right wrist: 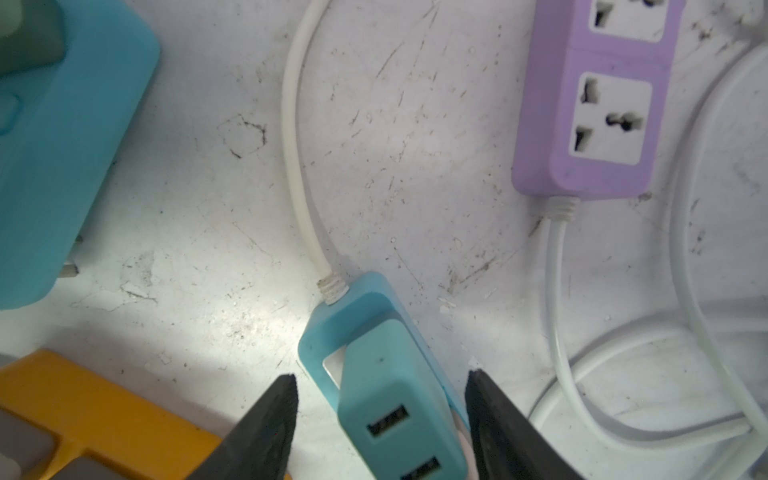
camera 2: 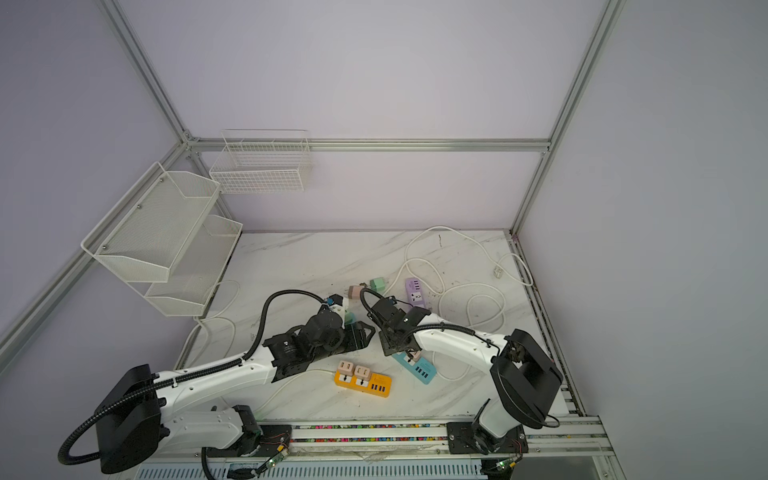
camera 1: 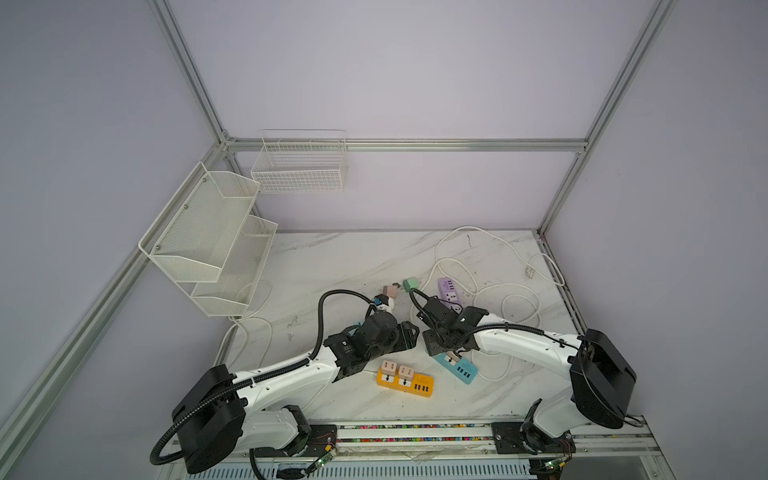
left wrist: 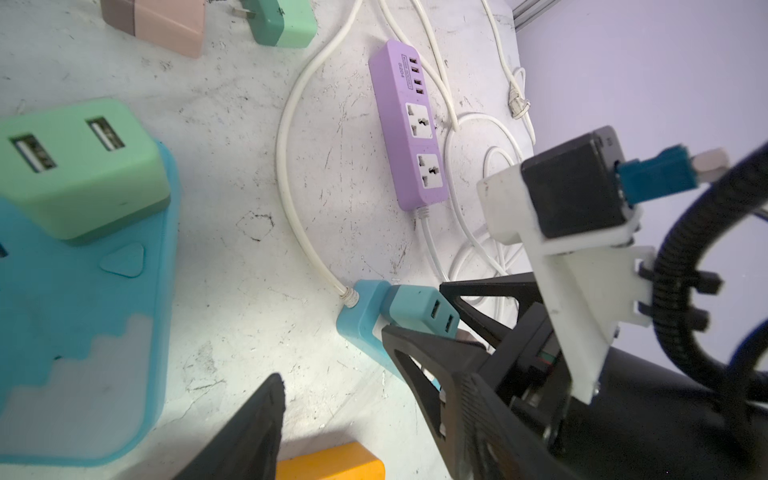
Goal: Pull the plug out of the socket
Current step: 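Close the right gripper on the teal adapter while the left grasps the teal strip, then hold the teal strip with the left gripper while the right grips the teal adapter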
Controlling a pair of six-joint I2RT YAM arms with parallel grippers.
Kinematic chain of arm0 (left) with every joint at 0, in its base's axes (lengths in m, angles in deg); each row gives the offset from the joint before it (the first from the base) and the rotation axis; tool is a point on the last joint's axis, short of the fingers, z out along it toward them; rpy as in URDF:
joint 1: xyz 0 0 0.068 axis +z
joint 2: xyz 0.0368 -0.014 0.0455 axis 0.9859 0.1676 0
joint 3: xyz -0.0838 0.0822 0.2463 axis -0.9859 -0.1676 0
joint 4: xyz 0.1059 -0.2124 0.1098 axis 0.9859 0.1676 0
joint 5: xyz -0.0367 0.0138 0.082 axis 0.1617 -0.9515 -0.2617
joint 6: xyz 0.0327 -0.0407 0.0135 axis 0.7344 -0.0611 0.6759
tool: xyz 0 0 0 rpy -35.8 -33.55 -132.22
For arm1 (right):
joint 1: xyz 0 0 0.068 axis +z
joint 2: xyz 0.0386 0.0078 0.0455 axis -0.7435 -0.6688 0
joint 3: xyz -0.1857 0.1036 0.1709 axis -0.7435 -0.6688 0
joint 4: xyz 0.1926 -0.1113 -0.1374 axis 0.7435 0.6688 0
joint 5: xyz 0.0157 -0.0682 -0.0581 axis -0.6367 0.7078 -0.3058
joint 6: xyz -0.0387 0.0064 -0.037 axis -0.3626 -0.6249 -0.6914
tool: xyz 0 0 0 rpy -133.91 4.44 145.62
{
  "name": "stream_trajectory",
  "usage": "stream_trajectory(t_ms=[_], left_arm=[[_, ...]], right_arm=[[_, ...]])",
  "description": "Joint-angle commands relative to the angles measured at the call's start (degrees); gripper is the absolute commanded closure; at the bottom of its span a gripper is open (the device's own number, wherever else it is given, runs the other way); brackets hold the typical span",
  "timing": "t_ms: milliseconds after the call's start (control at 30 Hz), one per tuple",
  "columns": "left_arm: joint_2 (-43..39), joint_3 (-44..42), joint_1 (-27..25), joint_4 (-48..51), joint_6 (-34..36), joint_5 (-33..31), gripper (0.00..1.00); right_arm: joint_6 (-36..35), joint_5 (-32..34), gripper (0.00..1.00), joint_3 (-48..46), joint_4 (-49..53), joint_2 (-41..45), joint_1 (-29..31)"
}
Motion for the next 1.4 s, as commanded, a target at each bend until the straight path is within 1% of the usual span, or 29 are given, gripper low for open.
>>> stream_trajectory(t_ms=[0,133,267,367,433,500,933,1267,1367], left_arm=[[-1.1,1.6,0.0,-1.6,-0.3,-0.8,0.33],[-1.1,1.5,0.0,-1.9,-0.2,-0.4,0.33],[-0.4,1.3,0.0,-2.5,-0.2,0.3,0.32],[0.0,1.3,0.0,-3.1,-0.3,0.5,0.33],[0.3,1.4,-0.1,-3.5,-0.3,0.7,0.32],[0.5,1.4,0.0,-3.8,-0.4,0.8,0.32],[1.7,1.5,0.6,-5.5,-0.2,0.4,0.32],[6.6,4.8,1.7,-8.3,0.4,3.4,0.32],[8.5,5.5,2.4,-9.8,-0.1,4.0,0.32]], right_arm=[[-0.4,1.8,0.38,1.4,2.4,-1.2,0.2],[-1.4,1.2,0.45,1.8,2.6,-2.2,0.2],[-2.1,1.2,0.46,1.7,2.6,-3.0,0.1],[-3.1,0.7,0.51,1.6,2.0,-3.8,0.1],[-3.6,1.0,0.51,1.6,1.7,-4.3,0.1],[-4.0,1.4,0.54,1.7,1.5,-4.8,-0.1],[-5.8,1.7,0.71,1.5,-2.4,-6.0,-3.1],[-5.4,3.0,0.77,1.1,-6.4,-6.0,-6.6],[-6.0,2.4,0.78,1.6,-7.9,-6.6,-7.8]])
